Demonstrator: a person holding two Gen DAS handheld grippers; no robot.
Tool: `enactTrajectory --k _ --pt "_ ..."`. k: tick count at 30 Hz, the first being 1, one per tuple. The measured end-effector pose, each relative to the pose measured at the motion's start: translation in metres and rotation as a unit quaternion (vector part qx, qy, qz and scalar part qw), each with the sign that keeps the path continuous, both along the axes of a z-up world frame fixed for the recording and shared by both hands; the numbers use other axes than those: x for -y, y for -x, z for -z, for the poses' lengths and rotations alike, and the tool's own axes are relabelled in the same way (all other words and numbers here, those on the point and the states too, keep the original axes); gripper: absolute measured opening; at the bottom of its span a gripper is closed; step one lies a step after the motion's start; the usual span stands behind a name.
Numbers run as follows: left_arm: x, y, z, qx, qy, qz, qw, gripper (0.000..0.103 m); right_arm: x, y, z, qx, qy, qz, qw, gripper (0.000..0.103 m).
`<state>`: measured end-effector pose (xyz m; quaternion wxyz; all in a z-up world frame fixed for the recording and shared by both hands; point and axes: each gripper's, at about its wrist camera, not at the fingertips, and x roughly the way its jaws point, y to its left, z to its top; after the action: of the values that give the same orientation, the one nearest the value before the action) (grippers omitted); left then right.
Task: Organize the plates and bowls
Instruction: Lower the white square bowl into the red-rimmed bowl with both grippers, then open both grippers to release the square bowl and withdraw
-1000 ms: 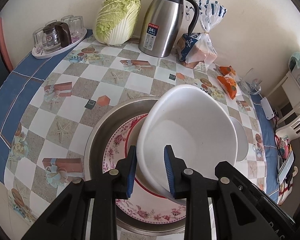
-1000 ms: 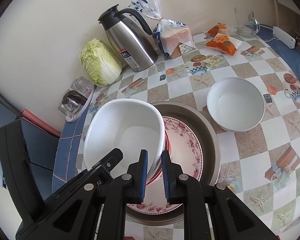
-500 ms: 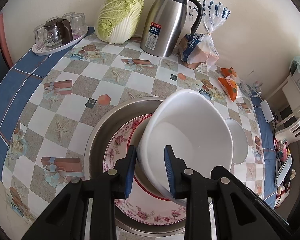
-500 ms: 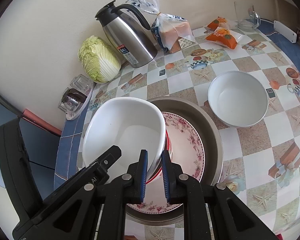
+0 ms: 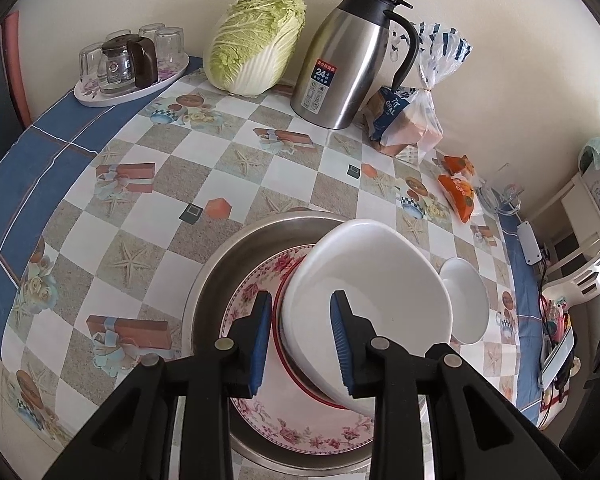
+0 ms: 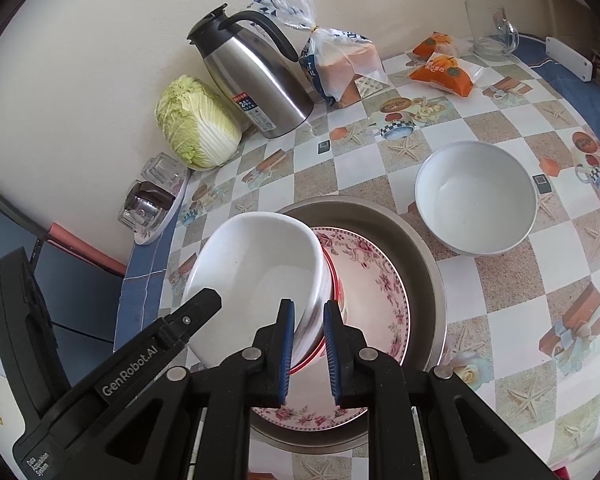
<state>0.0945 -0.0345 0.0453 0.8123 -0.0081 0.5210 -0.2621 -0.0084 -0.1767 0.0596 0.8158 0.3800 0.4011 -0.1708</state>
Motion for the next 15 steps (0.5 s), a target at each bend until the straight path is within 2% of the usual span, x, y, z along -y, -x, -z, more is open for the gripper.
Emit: enactTrajectory --k 4,5,7,9,11,12,13,15 --pt "-0.001 0.0 -0.005 0.01 -0.005 -0.005 0.9999 0.032 0.0 0.0 -0.001 -0.001 0.002 0.0 1.0 0.018" --pt "-0.002 0.0 -0.006 0.014 -0.006 -0.006 0.9999 0.035 0.0 0.001 -0.002 -0.002 0.006 0.001 1.0 0.018" --pt "-0.003 0.0 -0.009 0.019 -0.006 -0.011 0.9997 0.047 0.0 0.002 -0.006 -0.003 0.018 0.003 1.0 0.018" --pt "-0.005 0.0 -0.012 0.022 -0.007 -0.017 0.9996 0.05 0.001 0.004 -0.01 -0.004 0.029 0.004 1.0 0.018" --pt "-0.005 -0.001 -0.012 0.023 -0.01 -0.022 0.9995 0.055 0.004 0.005 -0.012 -0.009 0.039 0.006 0.999 0.033" --pt "-0.006 -0.001 -0.012 0.022 -0.012 -0.025 0.9994 0.059 0.005 0.006 -0.013 -0.011 0.045 0.008 0.999 0.046" --pt "-0.007 -0.002 -0.012 0.022 -0.012 -0.028 0.9993 0.062 0.005 0.007 -0.014 -0.013 0.05 0.01 0.999 0.05" --pt "-0.008 -0.002 -0.012 0.021 -0.018 -0.034 0.999 0.066 0.007 0.008 -0.015 -0.019 0.061 0.012 0.998 0.053"
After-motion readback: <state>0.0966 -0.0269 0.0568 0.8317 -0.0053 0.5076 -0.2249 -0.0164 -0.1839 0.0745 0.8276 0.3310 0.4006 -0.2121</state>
